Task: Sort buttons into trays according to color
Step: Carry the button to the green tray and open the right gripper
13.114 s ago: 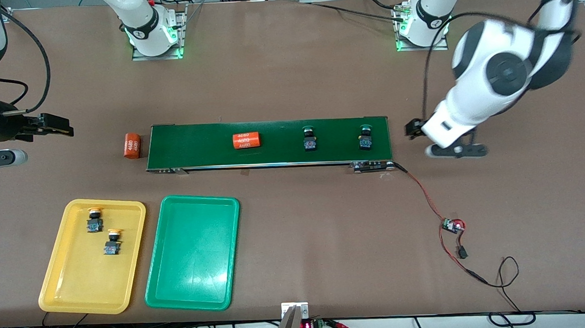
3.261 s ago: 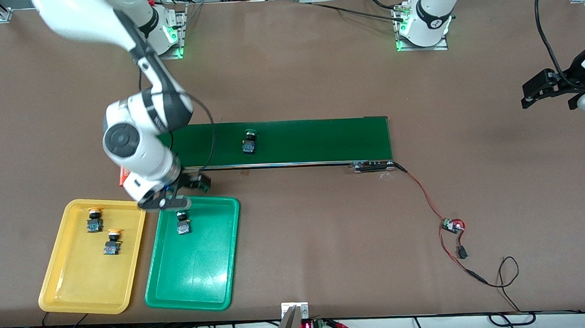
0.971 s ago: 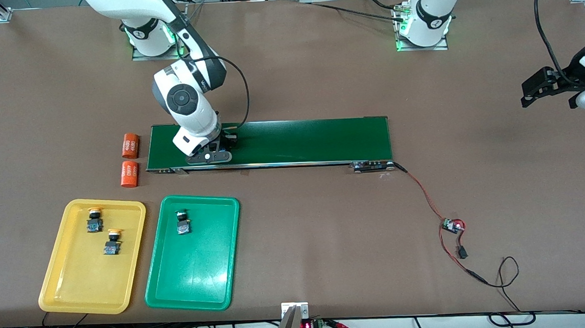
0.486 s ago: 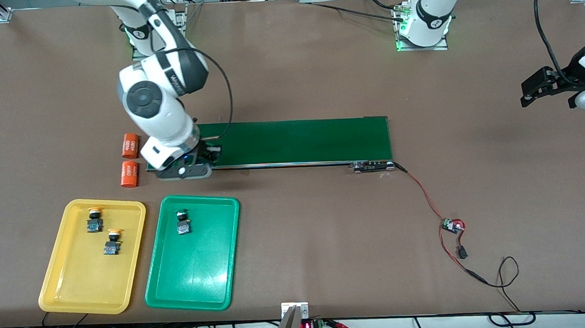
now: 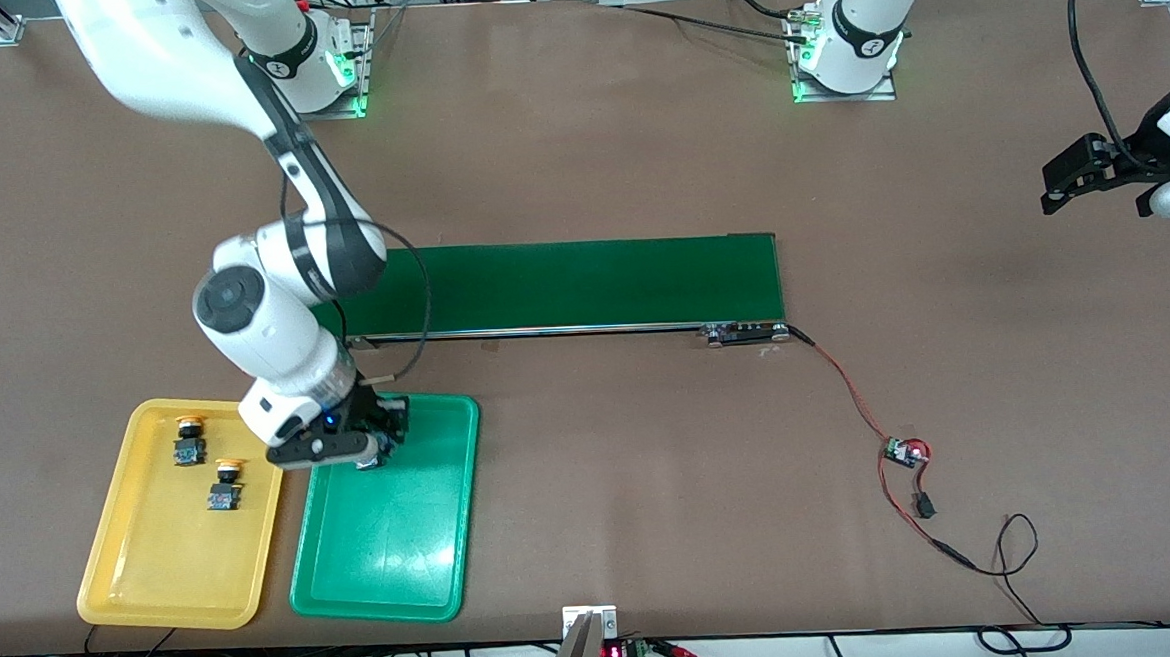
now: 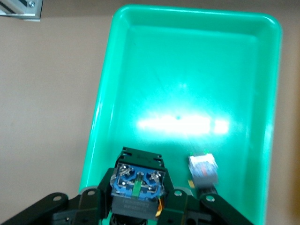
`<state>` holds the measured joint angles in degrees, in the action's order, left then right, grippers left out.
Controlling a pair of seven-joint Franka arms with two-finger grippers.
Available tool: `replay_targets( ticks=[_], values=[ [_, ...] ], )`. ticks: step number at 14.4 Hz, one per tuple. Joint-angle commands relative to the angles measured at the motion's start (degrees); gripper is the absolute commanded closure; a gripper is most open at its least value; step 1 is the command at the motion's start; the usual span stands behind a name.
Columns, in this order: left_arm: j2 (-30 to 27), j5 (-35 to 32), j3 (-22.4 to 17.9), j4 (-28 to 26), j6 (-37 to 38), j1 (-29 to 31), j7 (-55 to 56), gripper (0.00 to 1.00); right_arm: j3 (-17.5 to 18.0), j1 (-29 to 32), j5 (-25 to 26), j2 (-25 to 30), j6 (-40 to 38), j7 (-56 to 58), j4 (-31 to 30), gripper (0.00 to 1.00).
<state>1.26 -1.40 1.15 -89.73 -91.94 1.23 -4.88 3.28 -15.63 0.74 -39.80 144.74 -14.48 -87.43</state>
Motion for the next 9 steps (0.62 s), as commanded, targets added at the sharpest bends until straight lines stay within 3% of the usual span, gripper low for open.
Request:
replay_targets(
  ticks=[1,4,6,7,8,9],
  values=[
    [0.2,-0.3,-0.4,1.0,0.9,-0.3,-0.8,0.0,0.9,-0.1,-0.5,-7.0,4.1,2.5,6.8,0.89],
    [0.2,-0.3,-0.4,1.0,0.9,-0.3,-0.9,0.0,0.9,-0.3,-0.4,-9.9,9.1,2.6,6.9,0.85],
    [0.2,-0.3,-0.4,1.0,0.8,-0.3,-0.8,0.0,0.9,-0.3,-0.4,-10.4,9.9,2.6,6.9,0.76],
    [0.2,-0.3,-0.4,0.9,0.9,-0.3,-0.8,0.0,0.9,-0.3,-0.4,-10.5,10.4,2.6,6.9,0.67],
    [0.3,-0.3,-0.4,0.9,0.9,-0.3,-0.8,0.0,0.9,-0.3,-0.5,-10.5,10.6,2.6,6.8,0.49],
    [0.2,-0.3,-0.4,0.9,0.9,-0.3,-0.8,0.0,0.9,-0.3,-0.5,-10.4,10.6,2.6,6.8,0.24]
  ],
)
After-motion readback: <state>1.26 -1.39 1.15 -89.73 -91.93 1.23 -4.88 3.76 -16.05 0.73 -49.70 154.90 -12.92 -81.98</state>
